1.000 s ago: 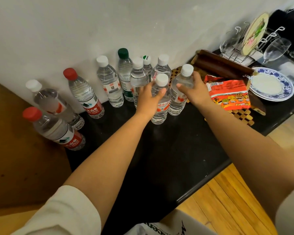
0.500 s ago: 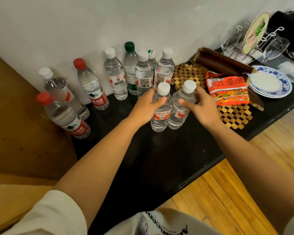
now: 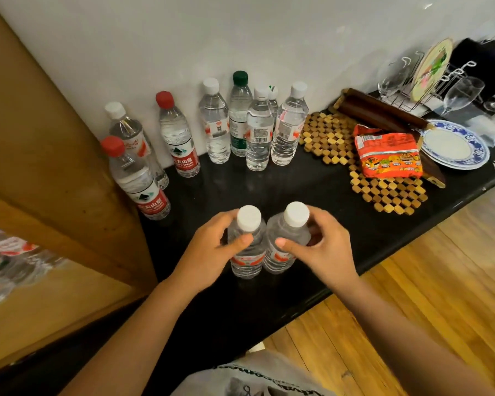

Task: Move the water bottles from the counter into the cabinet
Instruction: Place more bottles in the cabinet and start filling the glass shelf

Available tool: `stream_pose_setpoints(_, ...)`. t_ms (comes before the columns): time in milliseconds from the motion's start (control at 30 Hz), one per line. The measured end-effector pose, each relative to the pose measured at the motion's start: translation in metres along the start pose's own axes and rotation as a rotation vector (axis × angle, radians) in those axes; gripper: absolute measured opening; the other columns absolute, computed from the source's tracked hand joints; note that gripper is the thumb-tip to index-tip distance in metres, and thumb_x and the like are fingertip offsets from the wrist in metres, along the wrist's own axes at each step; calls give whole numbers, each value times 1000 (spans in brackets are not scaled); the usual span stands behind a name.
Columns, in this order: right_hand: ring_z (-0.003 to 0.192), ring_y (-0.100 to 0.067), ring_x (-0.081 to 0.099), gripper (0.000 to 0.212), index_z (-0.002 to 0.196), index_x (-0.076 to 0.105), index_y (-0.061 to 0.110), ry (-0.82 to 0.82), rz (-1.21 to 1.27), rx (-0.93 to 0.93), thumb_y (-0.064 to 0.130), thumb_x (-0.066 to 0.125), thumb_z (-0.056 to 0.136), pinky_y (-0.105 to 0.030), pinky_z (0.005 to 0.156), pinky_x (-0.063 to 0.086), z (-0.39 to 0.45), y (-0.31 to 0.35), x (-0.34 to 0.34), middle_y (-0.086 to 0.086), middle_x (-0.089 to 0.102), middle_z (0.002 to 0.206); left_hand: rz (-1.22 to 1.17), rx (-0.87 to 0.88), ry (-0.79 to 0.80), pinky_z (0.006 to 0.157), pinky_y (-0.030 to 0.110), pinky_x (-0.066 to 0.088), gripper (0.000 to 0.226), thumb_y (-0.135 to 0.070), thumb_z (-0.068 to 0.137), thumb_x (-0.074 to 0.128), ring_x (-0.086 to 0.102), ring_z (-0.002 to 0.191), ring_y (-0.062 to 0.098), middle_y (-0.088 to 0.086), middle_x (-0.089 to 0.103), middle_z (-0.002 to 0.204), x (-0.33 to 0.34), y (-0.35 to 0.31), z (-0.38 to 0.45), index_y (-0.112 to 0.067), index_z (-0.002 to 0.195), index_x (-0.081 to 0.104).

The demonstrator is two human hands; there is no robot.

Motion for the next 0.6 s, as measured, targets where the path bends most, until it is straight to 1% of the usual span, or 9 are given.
stream_pose_setpoints(67, 102, 6, 50, 54, 108, 46, 53, 27, 19, 37, 68, 66, 60, -3, 77, 39, -9, 0, 8, 23, 51, 106, -21, 1, -68, 77, 2, 41, 37, -32, 81, 65, 49, 105, -15, -23, 55, 110, 0, 0, -10, -52, 106, 46)
stream_pose_setpoints(100, 106, 7, 48, 55, 108, 43, 56, 63, 67, 68, 67, 66, 60, -4, 81, 39, -11, -1, 11, 23, 48, 108, -46, -9, -99, 76, 0, 40, 35, -39, 79, 64, 48, 105, -17, -24, 54, 111, 3, 1, -14, -52, 106, 46)
stream_pose_setpoints(167, 114, 4, 47, 66, 114, 36, 57, 171, 230, 127, 60, 72, 58, -11, 89, 41, -15, -5, 17, 20, 46, 118, -111, -28, -141, 80, 1, 40, 39, -52, 75, 64, 49, 108, -15, -23, 54, 115, 10, 4, -18, -51, 109, 46)
stream_pose_setpoints(233, 117, 2, 50, 82, 122, 29, 53, 251, 334, 140, 43, 81, 60, -12, 89, 44, -20, -10, 21, 23, 48, 123, -220, -47, -140, 83, 6, 43, 50, -50, 70, 72, 52, 111, -8, -20, 56, 117, 21, 7, -21, -50, 112, 46)
stream_pose_setpoints(300, 115, 9, 49, 91, 123, 24, 58, 269, 268, 128, 27, 84, 63, -5, 87, 42, -24, -12, 23, 37, 48, 118, -291, -40, -115, 82, 8, 45, 64, -40, 62, 76, 56, 110, -3, -24, 57, 115, 30, 9, -22, -51, 115, 42)
stream_pose_setpoints(333, 114, 13, 48, 92, 121, 22, 62, 255, 227, 128, 24, 84, 64, -2, 86, 41, -25, -12, 23, 41, 46, 116, -288, -36, -115, 81, 8, 45, 69, -38, 60, 77, 56, 109, -3, -26, 56, 113, 33, 10, -22, -55, 114, 40)
stream_pose_setpoints(467, 112, 17, 46, 90, 120, 21, 64, 172, 178, 139, 26, 82, 66, 0, 81, 42, -38, -5, 26, 45, 43, 115, -277, -40, -128, 82, 6, 44, 72, -27, 64, 77, 53, 111, -6, -26, 53, 115, 30, 14, -32, -66, 109, 37)
stream_pose_setpoints(533, 113, 19, 44, 88, 121, 23, 64, 179, 196, 131, 31, 82, 65, 3, 81, 39, -49, 3, 32, 45, 43, 117, -283, -54, -104, 82, 4, 43, 73, -24, 68, 77, 50, 114, -8, -32, 51, 116, 23, 17, -45, -67, 111, 35)
stream_pose_setpoints(600, 113, 19, 43, 84, 121, 24, 64, 217, 219, 145, 40, 78, 61, 4, 79, 38, -60, 12, 41, 45, 43, 117, -298, -76, -97, 83, 4, 42, 72, -28, 69, 75, 48, 116, -9, -34, 49, 116, 14, 21, -62, -66, 113, 34)
Point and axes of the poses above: each hand's wrist, its own z-axis towards the middle knuckle, its own x-axis out of the palm, y = z × x, the point moved 2 cm from there along z, towards the middle knuckle
